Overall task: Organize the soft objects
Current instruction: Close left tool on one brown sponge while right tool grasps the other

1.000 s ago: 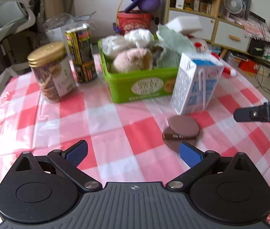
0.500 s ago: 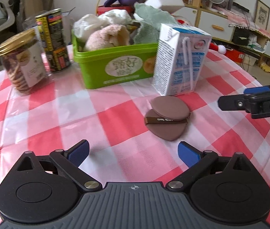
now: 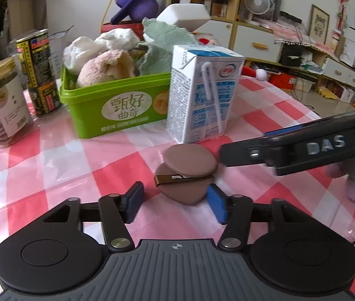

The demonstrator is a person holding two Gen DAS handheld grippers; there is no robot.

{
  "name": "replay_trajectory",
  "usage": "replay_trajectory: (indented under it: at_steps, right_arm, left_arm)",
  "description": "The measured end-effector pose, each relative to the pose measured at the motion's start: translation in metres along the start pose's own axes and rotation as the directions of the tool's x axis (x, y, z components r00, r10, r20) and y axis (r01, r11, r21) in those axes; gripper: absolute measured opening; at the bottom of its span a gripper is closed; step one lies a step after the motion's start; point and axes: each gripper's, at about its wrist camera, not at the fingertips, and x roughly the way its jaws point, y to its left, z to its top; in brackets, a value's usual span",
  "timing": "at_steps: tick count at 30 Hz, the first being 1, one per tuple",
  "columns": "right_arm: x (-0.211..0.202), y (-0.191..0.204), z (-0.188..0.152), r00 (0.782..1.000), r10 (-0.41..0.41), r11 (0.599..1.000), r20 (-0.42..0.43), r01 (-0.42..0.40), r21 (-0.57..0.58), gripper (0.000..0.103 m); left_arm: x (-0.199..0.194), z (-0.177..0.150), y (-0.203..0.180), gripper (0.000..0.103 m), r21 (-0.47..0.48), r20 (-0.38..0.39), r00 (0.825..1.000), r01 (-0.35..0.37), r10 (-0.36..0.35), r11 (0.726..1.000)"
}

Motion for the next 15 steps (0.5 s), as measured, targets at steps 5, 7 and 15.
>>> replay_trajectory:
  at_steps: [5,7,15]
  right_arm:
    - [0.013,0.014,0.002,0.999,0.033,0.999,-0.027,-0.033,-0.020,0.054]
    - [0.017,0.021,0.002,0.998,0.046,0.998,-0.036,-0.047,-0.034,0.051]
    - [0.031,0.044,0.004,0.998,0.056,0.996,-0.040,-0.059,-0.064,0.032]
  left_arm:
    - [0.000,0.001,0.000,0.046,0.006,0.006,1.000,0.010,-0.010,1.000]
    - [0.000,0.000,0.001,0.046,0.004,0.006,1.000,0.014,-0.014,1.000]
    - [-0.001,0.001,0.003,0.045,-0.004,0.005,1.000,0.026,-0.026,1.000]
